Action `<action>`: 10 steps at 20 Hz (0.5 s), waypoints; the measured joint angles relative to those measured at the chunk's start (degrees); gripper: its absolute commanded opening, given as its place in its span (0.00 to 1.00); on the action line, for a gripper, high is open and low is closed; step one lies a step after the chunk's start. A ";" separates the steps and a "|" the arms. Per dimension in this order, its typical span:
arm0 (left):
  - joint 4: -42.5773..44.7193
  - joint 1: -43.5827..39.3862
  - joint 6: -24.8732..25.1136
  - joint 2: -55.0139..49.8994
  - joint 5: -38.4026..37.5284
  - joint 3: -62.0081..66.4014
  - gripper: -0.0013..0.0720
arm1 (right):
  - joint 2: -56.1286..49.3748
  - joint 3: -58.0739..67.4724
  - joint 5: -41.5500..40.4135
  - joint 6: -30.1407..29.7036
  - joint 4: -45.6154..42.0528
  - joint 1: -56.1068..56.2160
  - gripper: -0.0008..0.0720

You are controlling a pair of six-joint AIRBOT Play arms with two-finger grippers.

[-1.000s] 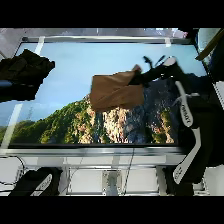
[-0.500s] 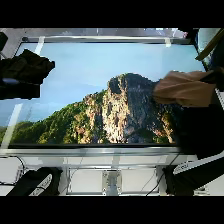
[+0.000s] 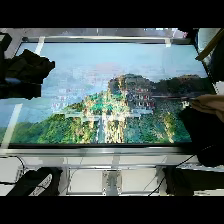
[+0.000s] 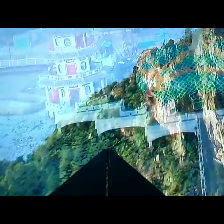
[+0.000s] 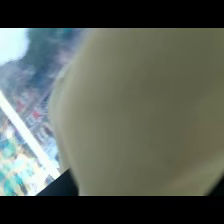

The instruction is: Fold the clothes and pants, and hang the long-sleeved shirts on hangers.

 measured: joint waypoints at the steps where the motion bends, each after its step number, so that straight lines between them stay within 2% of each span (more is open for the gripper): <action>1: 0.00 0.00 0.00 0.52 -0.02 0.00 0.03 | 1.75 -2.99 -0.26 0.00 -1.73 -1.68 0.06; 4: 0.00 0.00 0.02 2.16 -0.02 0.00 0.03 | 6.25 -13.97 -1.44 -0.28 -5.46 -4.44 0.06; 5: 0.00 0.00 0.02 2.69 -0.02 0.00 0.03 | 7.43 -17.92 -1.46 -0.42 -6.36 -4.87 0.15; 6: 0.00 0.00 0.02 3.19 -0.02 0.00 0.03 | 8.22 -21.07 -1.27 -0.42 -7.08 -5.18 0.48; 7: 0.00 0.00 0.02 3.67 -0.02 0.00 0.03 | 8.92 -23.93 -0.50 -0.22 -7.85 -5.46 0.76; 10: 0.00 0.00 0.02 4.66 -0.04 0.00 0.03 | 10.86 -26.93 0.11 2.10 -9.03 -5.88 0.78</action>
